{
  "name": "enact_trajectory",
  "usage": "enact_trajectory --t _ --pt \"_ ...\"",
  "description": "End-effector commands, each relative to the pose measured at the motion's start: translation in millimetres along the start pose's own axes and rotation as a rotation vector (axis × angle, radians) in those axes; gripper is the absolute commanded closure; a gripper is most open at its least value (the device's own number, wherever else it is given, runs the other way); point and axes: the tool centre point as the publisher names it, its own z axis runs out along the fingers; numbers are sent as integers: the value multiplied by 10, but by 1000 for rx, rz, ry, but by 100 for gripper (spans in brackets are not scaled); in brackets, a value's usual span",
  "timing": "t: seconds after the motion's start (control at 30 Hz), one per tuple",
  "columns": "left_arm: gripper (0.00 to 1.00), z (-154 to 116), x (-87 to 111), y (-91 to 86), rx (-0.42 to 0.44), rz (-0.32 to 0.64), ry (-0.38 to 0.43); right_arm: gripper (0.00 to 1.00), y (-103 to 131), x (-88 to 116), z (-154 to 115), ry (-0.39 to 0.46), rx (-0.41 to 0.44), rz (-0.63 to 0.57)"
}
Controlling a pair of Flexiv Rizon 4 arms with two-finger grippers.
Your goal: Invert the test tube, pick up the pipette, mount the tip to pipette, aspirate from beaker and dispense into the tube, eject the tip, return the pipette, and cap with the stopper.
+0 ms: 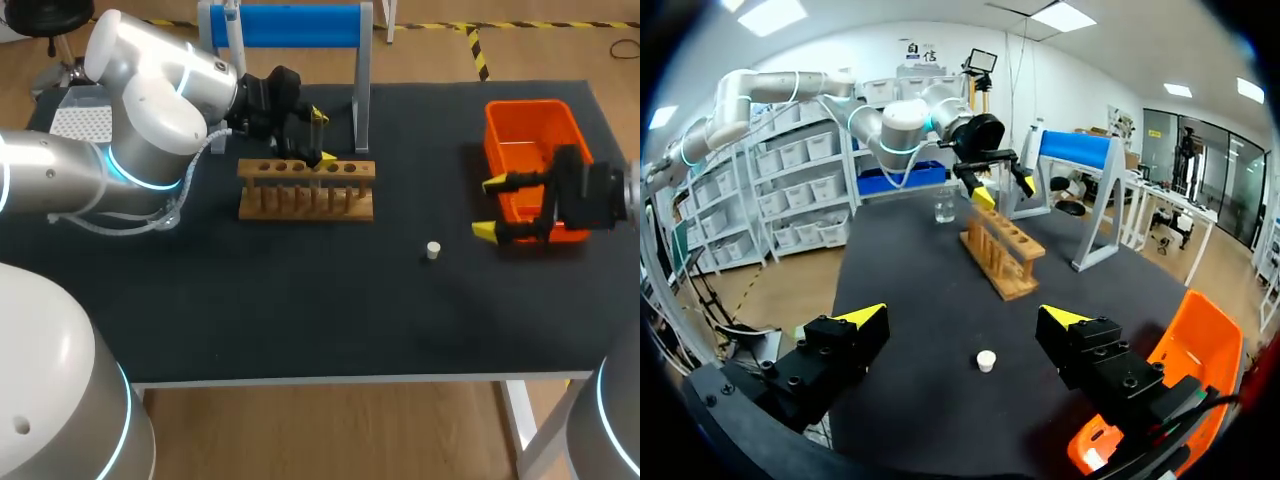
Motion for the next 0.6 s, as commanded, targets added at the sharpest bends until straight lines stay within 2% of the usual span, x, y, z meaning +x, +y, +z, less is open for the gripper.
enact_trajectory --t 0.03,0.33,0.6 --pt "0 -2 -1 -3 -2 -1 1 0 -163 141 89 -79 -6 0" --pt "0 -2 -1 -3 -2 -1 1 0 -452 130 271 -96 45 12" --pt "0 -2 -1 -3 -2 -1 1 0 -615 78 411 -97 82 30"
